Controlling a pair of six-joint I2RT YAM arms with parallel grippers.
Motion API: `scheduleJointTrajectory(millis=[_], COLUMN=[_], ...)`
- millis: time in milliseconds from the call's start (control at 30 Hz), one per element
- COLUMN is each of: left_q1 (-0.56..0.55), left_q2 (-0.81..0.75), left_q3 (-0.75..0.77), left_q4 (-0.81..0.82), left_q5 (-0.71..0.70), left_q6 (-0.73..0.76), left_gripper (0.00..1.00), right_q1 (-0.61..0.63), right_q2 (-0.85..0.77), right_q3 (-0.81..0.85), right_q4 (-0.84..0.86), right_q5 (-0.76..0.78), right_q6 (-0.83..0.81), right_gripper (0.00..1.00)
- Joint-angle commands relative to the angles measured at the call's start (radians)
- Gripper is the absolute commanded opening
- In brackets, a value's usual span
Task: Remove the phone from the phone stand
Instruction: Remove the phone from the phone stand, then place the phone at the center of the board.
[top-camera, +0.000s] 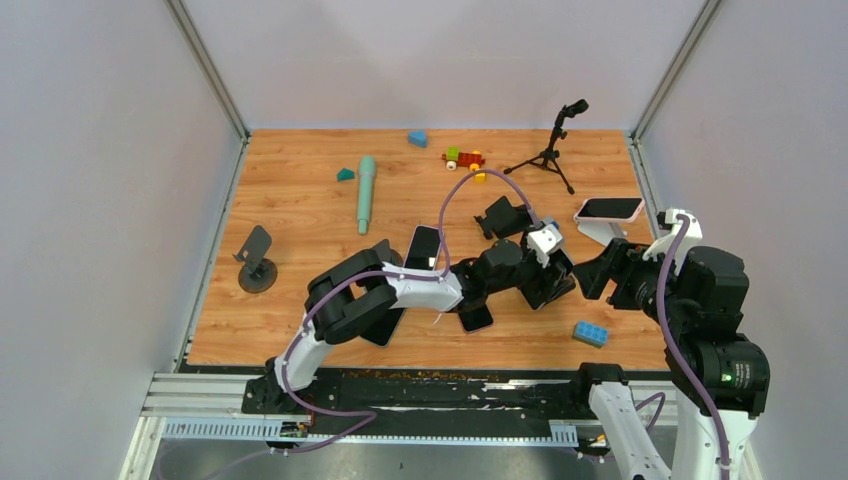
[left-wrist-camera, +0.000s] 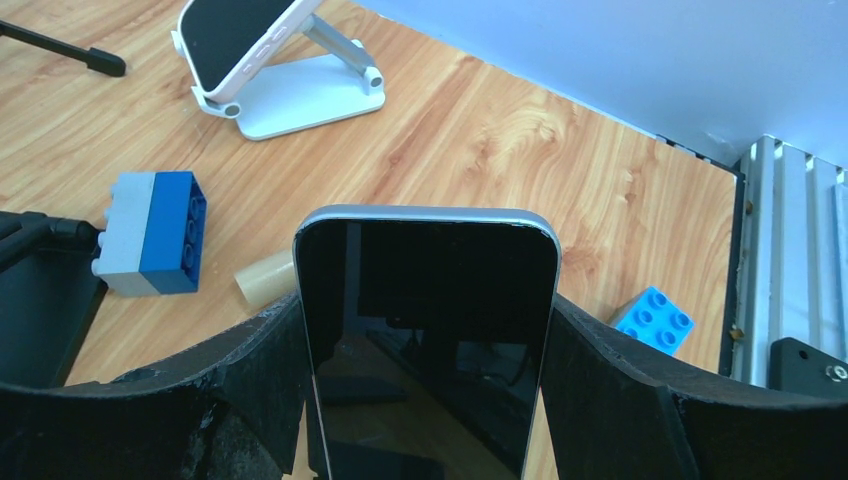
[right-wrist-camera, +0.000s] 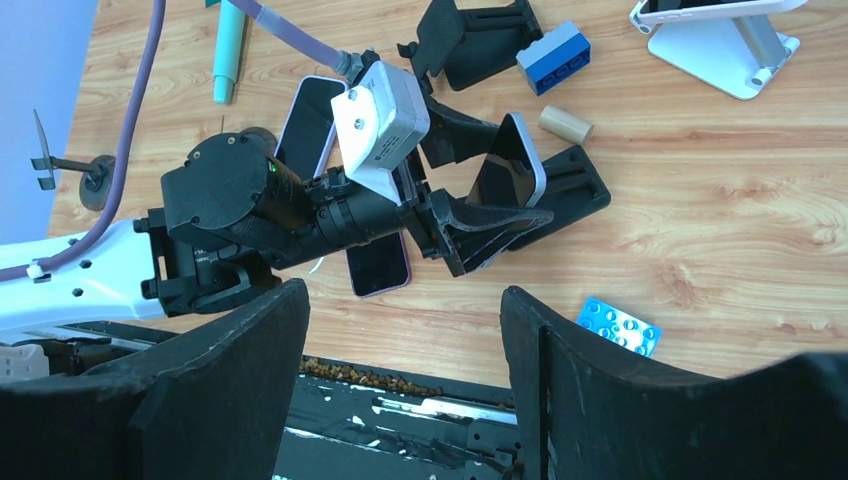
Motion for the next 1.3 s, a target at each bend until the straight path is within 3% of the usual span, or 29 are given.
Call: scheduleJointTrajectory(millis=[0,133,233,467,833,1067,1167,1267], left_q1=[-0.007,-0.008,-0.007,0.031,0.245,0.371,0.462,0.562], left_q2=[-0.127,-0.161,-0.193,-0.277,-0.447,-0.578,-0.636,-0.684], left_q3=[0.009,0.007,-0.005,-0.065,-0.162,-0.234,-0.209,-0.209], left_q4=[0.041,0.024,0.005,-0.095,-0.257,-0.375,-0.608,-0.809], left_q5=[0.008,-0.010,-0.025,-0.103,-0.089,-0.279,-0.438,-0.439], left_q6=[0.019,0.043,0.058,0.073,0.038,-0.001,-0.135,-0.217], left_gripper=[0.21,0.12,0.00,0.00,0.00,0.00,0.00,0.00], right_q1=[0.005,0.005,0.005,0.005,0.005,0.005,0.005,0.005], right_q2=[-0.007,-0.009,-0.011,-0.013,-0.020,-0.024,-0.020,-0.012], right_q3=[0.000,-0.003,-0.010,-0.033,-0.059,-0.078,-0.081,-0.096], right_q4=[0.058,0.062,0.062,0.068,0.071,0.075,0.075,0.086], right_q5=[-0.014,-0.016,-0.022,-0.038,-0.038,-0.038,-0.038,-0.060], right_q6=[0.021,0.023,0.028,0.044,0.050,0.052,0.053,0.058], right_gripper=[0.71,0.71,0.71,0.71,0.71,0.71,0.71,0.71])
